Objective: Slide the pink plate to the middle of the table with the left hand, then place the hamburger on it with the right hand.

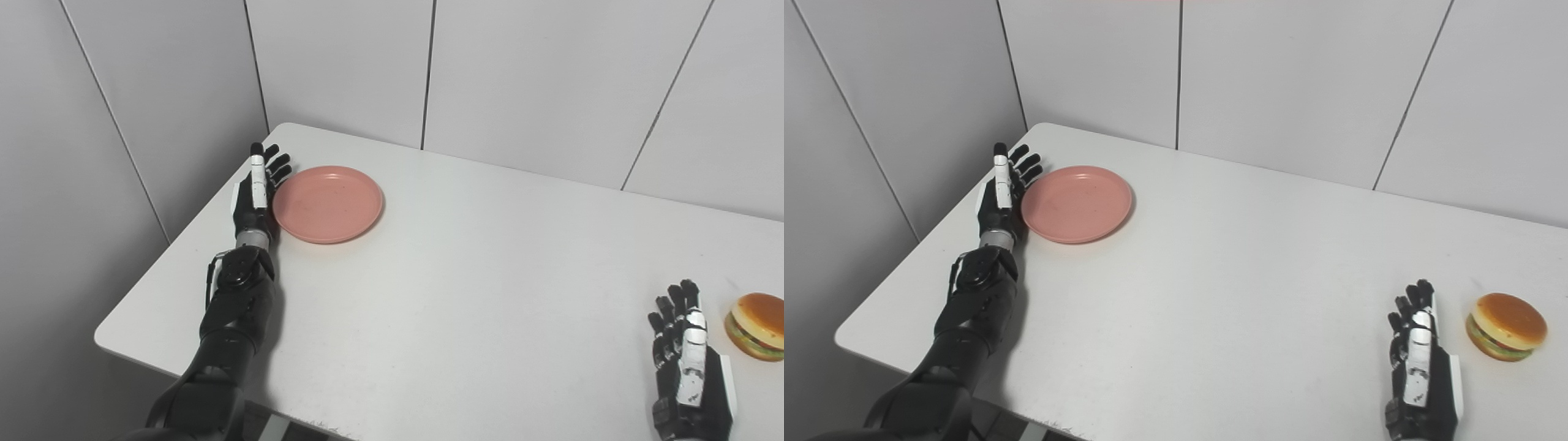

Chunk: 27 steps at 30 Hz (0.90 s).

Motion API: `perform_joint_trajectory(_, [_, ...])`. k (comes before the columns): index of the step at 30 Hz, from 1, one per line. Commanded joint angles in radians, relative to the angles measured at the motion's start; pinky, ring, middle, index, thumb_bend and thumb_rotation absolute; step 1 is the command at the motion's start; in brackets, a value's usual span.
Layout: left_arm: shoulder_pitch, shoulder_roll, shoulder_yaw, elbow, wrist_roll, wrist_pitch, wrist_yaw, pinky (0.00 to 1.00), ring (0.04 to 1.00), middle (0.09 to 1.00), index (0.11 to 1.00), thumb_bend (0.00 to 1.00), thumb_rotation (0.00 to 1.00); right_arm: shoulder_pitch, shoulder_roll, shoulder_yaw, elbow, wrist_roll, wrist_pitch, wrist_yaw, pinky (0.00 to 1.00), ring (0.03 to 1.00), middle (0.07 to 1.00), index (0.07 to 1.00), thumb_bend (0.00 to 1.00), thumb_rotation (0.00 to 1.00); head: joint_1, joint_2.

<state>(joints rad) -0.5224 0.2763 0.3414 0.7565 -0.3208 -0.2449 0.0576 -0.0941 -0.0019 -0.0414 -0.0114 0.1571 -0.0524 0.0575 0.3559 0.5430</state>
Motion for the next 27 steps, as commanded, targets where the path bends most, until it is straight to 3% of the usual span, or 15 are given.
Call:
perform_joint_trajectory(1, [-0.023, -0.002, -0.013, -0.016, 0.016, -0.001, -0.003, 0.85, 0.859, 0.832, 0.824, 0.86, 1.00, -0.008, 0.004, 0.000, -0.018, -0.002, -0.022, -0.001, 1.00, 1.000, 1.000, 1.000, 0.61, 0.97, -0.002, 0.002])
perform_joint_trajectory(20, [-0.030, -0.083, -0.059, -0.046, 0.027, 0.005, -0.027, 0.84, 0.859, 0.835, 0.840, 0.84, 1.00, -0.008, 0.011, 0.006, -0.024, -0.003, -0.016, -0.004, 1.00, 1.000, 1.000, 1.000, 0.61, 0.96, -0.050, 0.011])
perform_joint_trajectory(27, [-0.014, -0.129, -0.074, -0.109, 0.032, 0.051, -0.022, 0.87, 0.867, 0.845, 0.846, 0.82, 1.00, -0.013, 0.016, 0.010, -0.010, 0.008, -0.034, 0.005, 1.00, 1.000, 1.000, 1.000, 0.63, 0.95, -0.075, 0.021])
